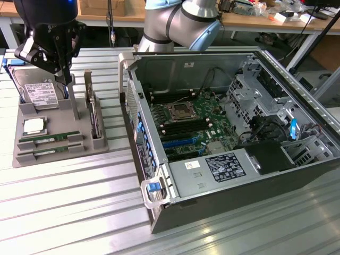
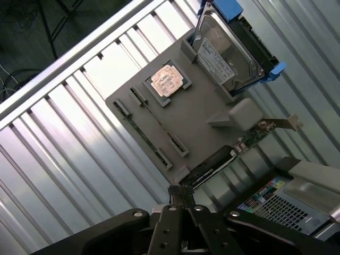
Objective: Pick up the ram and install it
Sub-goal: 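Pick up the ram and move it above insertion slot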
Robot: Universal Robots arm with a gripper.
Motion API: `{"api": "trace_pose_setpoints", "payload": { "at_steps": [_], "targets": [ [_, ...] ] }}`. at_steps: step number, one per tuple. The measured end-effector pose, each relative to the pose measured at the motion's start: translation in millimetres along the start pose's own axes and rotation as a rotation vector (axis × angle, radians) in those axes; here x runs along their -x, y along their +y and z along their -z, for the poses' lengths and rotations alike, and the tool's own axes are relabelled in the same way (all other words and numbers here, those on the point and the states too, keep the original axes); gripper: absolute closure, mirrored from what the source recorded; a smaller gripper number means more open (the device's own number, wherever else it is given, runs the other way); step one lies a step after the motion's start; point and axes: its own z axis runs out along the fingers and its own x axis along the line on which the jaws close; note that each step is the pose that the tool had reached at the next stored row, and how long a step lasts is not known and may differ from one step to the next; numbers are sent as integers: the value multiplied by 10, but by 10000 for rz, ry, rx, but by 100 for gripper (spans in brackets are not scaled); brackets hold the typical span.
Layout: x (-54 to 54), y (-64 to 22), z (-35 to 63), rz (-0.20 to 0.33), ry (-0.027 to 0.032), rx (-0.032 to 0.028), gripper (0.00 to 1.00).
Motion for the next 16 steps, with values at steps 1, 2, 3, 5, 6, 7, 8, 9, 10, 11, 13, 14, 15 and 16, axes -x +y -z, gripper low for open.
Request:
{"api": "trace_pose_setpoints", "payload": {
  "at_steps": [1, 2, 3, 5, 6, 7, 8, 9, 10, 11, 13, 14, 15, 16],
  "targets": [
    [0, 0, 0, 91, 4, 2, 89],
    [0, 0, -1, 148, 7, 4, 89],
    [0, 0, -1, 247, 11, 6, 89],
    [0, 0, -1, 340, 15, 8, 89],
    [0, 0, -2, 372, 16, 9, 89],
    [0, 0, -2, 430, 18, 10, 89],
    [0, 0, -2, 490, 22, 12, 89],
    [0, 0, -2, 564, 25, 13, 89],
    [0, 0, -2, 636, 28, 15, 89],
    [0, 0, -2, 672, 30, 16, 89],
    [0, 0, -2, 778, 35, 19, 89],
    [0, 0, -2, 835, 37, 20, 89],
    [0, 0, -2, 895, 40, 22, 89],
    [0, 0, -2, 963, 43, 23, 89]
  ]
}}
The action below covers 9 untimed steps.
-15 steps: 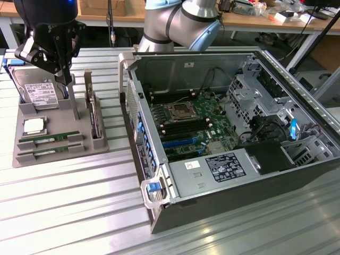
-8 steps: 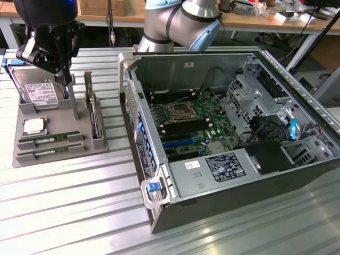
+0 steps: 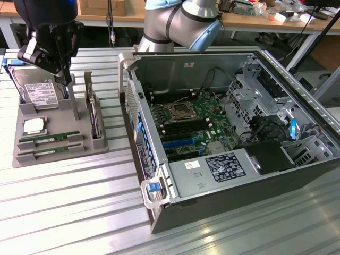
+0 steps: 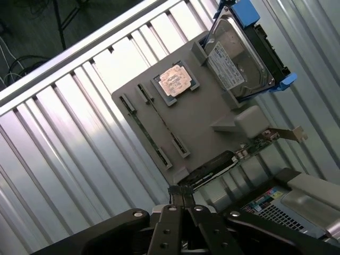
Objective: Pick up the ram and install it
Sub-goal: 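Pick up the ram and move it above insertion slot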
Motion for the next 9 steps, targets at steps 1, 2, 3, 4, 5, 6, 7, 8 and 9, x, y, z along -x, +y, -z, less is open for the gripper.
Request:
{"api": "trace_pose_setpoints", "payload": {
  "at_steps": [1, 2, 3, 4, 5, 6, 7, 8, 9],
  "targets": [
    [0, 0, 0, 44, 2, 1, 89],
    [0, 0, 0, 73, 3, 2, 89],
    [0, 0, 0, 114, 5, 3, 89],
    [0, 0, 0, 164, 7, 4, 89],
    [0, 0, 0, 200, 9, 5, 89],
    [0, 0, 0, 225, 10, 5, 89],
    [0, 0, 0, 258, 12, 6, 89],
    [0, 0, 0, 287, 14, 7, 89],
    [0, 0, 0, 324, 15, 7, 89]
  ]
}}
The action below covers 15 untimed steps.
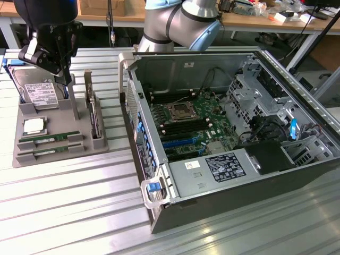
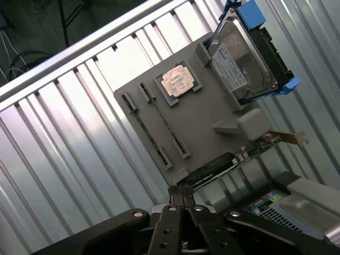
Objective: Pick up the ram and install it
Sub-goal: 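Pick up the ram and move it above insertion slot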
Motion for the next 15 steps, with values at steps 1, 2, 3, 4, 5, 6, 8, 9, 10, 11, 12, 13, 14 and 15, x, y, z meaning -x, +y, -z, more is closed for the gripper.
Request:
{"api": "trace_pose_setpoints", "payload": {
  "at_steps": [1, 2, 3, 4, 5, 6, 8, 9, 10, 11, 12, 13, 14, 15],
  "targets": [
    [0, 0, 0, 28, 2, 1, 89],
    [0, 0, 0, 66, 3, 1, 89],
    [0, 0, 0, 122, 7, 3, 89],
    [0, 0, 0, 192, 11, 4, 89],
    [0, 0, 0, 259, 14, 5, 89],
    [0, 0, -1, 304, 17, 5, 89],
    [0, 0, -1, 389, 21, 7, 89],
    [0, 0, -1, 454, 25, 8, 89],
    [0, 0, -1, 536, 30, 9, 89],
    [0, 0, -1, 586, 32, 10, 89],
    [0, 0, -1, 659, 36, 12, 89],
    [0, 0, -1, 730, 40, 13, 89],
    [0, 0, -1, 811, 44, 15, 89],
    [0, 0, -2, 878, 47, 16, 89]
  ]
}}
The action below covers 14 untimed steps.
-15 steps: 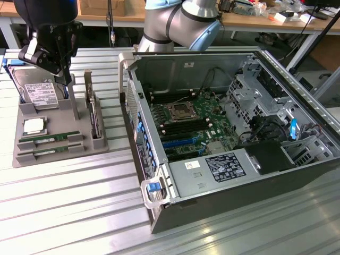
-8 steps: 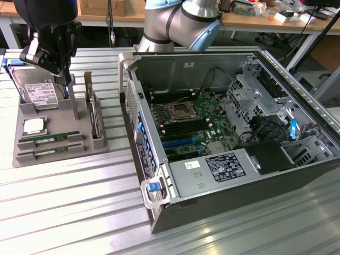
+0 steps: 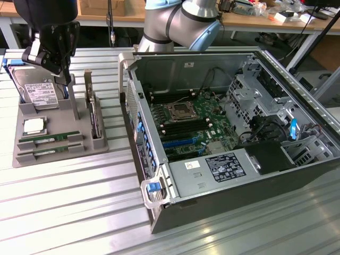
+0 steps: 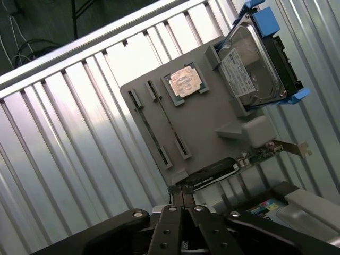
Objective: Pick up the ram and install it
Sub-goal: 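Pick up the ram and move it above insertion slot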
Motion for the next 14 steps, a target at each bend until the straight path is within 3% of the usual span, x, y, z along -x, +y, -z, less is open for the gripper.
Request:
{"api": "trace_pose_setpoints", "payload": {
  "at_steps": [14],
  "targets": [
    [0, 0, -4, 939, 50, 18, 89]
  ]
}}
